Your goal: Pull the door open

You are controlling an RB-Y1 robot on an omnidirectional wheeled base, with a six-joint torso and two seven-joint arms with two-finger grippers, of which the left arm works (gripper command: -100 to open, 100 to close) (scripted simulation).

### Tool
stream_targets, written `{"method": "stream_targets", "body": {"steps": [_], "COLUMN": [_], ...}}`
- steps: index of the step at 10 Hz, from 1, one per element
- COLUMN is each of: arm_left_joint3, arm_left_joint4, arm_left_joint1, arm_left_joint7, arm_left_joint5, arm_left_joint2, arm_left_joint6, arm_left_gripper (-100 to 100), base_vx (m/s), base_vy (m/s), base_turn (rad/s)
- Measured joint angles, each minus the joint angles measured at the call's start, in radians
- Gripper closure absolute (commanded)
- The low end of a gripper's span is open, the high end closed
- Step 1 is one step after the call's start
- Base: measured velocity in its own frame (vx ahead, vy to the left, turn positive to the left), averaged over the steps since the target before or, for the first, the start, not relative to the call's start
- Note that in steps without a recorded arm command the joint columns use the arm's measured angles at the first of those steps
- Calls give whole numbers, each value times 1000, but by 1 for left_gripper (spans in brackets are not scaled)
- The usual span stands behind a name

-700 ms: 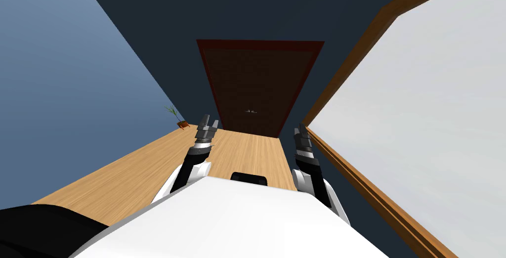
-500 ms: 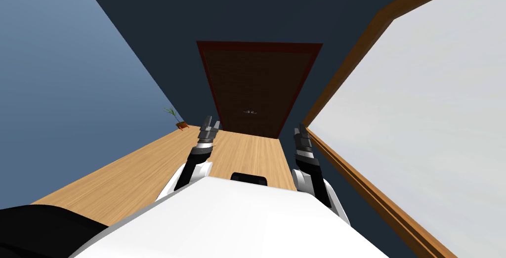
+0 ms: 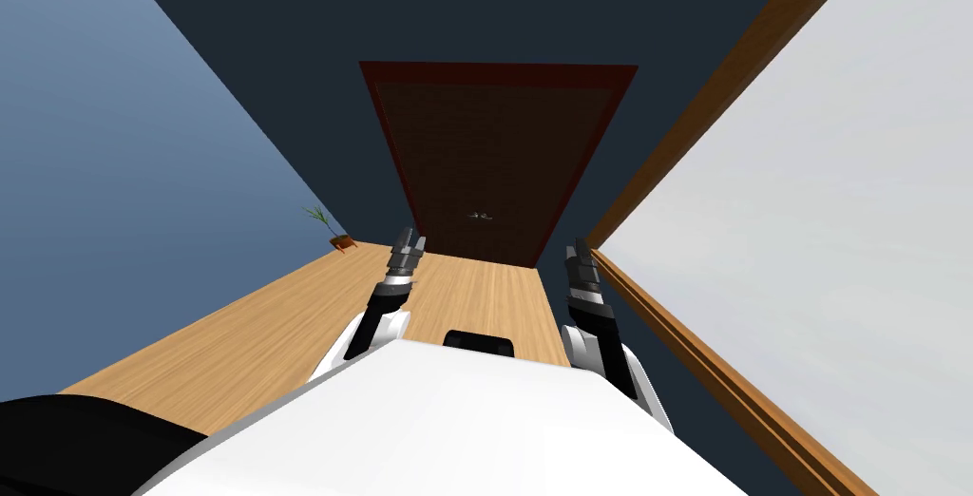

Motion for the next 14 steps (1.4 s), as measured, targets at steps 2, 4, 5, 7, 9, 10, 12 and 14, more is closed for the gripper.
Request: {"method": "stream_targets", "body": {"steps": [2, 4, 5, 7, 9, 10, 12, 14], "arm_left_joint3": [-3, 2, 1, 1, -3, -2, -6, -4], "arm_left_joint4": [35, 75, 98, 130, 175, 201, 252, 303], "arm_left_joint1": [-9, -26, -32, -43, -59, -69, -89, -104], "arm_left_joint7": [2, 8, 8, 12, 13, 15, 15, 21], "arm_left_joint5": [2, 8, 9, 13, 15, 17, 19, 25], "arm_left_joint2": [4, 16, 18, 28, 32, 37, 40, 52], "arm_left_joint6": [-11, -18, -26, -30, -39, -47, -57, -72], "arm_left_gripper": [-100, -100, -100, -100, -100, -100, -100, -100], "base_vx": [71, 101, 96, 91, 100, 96, 102, 103], "base_vy": [-5, -11, -1, -8, -23, -3, -5, -5], "base_turn": [-13, -10, -14, -15, -14, -13, -18, -15]}}
